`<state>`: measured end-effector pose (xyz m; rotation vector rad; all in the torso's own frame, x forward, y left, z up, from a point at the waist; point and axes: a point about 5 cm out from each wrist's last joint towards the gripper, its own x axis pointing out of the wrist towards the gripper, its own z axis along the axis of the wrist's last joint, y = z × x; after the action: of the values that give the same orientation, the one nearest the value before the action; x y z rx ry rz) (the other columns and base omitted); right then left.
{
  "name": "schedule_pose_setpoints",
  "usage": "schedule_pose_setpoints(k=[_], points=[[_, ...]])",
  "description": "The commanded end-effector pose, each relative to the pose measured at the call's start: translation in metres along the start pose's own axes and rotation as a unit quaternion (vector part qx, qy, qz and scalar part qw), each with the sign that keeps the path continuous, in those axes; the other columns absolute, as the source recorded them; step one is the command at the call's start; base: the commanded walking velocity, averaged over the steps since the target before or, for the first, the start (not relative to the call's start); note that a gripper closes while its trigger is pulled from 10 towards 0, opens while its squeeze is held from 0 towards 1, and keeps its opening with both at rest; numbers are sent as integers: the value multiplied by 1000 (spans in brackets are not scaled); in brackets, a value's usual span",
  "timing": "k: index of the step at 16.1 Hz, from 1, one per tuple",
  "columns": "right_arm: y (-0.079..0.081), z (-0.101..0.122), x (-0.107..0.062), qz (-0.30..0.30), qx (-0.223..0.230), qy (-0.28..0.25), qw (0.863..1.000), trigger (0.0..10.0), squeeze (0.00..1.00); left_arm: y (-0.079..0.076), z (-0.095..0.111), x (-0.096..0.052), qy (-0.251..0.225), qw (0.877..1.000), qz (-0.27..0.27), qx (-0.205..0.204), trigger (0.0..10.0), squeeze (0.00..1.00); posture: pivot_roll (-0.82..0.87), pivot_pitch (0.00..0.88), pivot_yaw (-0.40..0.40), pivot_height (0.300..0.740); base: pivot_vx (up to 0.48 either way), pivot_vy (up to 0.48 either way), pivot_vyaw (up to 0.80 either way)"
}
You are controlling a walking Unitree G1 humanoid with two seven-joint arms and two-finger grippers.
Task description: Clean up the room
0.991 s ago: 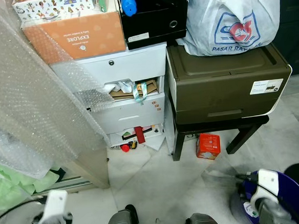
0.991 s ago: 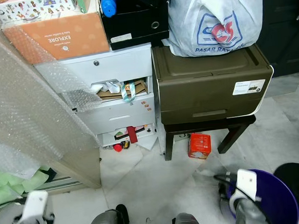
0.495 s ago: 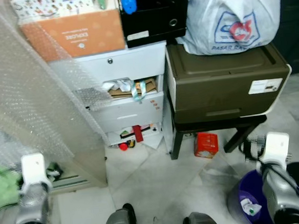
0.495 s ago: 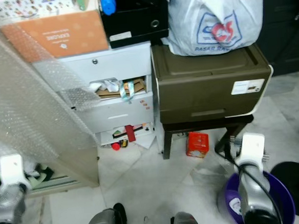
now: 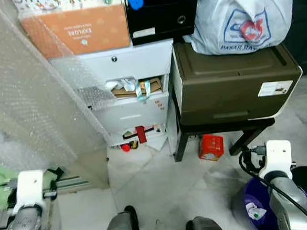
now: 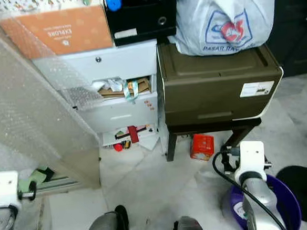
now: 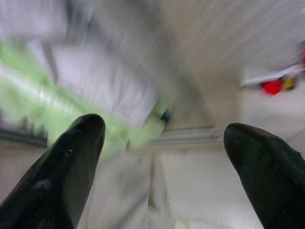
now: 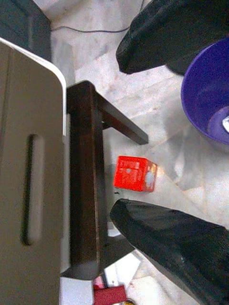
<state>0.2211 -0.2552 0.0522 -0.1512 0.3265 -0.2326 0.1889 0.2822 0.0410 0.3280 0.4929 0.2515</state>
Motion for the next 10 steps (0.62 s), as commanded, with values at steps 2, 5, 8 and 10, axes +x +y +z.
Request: schedule_pose_setpoints(k=[2,5,8,10], points=[[9,19,-3,-4,-6,-37,999,10000,0,-19,27,-14,-64,996,-50,22,10000,0,-67,194,31,740,0,0,0],[32,61,-9,23,-4,-126,992,10000,0,-46,61,-26,-153,984,-87,15,10000,0,-73,180,22,740,0,0,0],[52,79,-12,56,-21,-168,984,10000,0,-72,105,-32,-254,958,-131,-28,10000,0,-86,148,19,740,0,0,0],[57,86,-10,61,-27,-183,981,10000,0,-90,128,-35,-314,933,-170,-38,10000,0,-98,124,17,740,0,0,800]])
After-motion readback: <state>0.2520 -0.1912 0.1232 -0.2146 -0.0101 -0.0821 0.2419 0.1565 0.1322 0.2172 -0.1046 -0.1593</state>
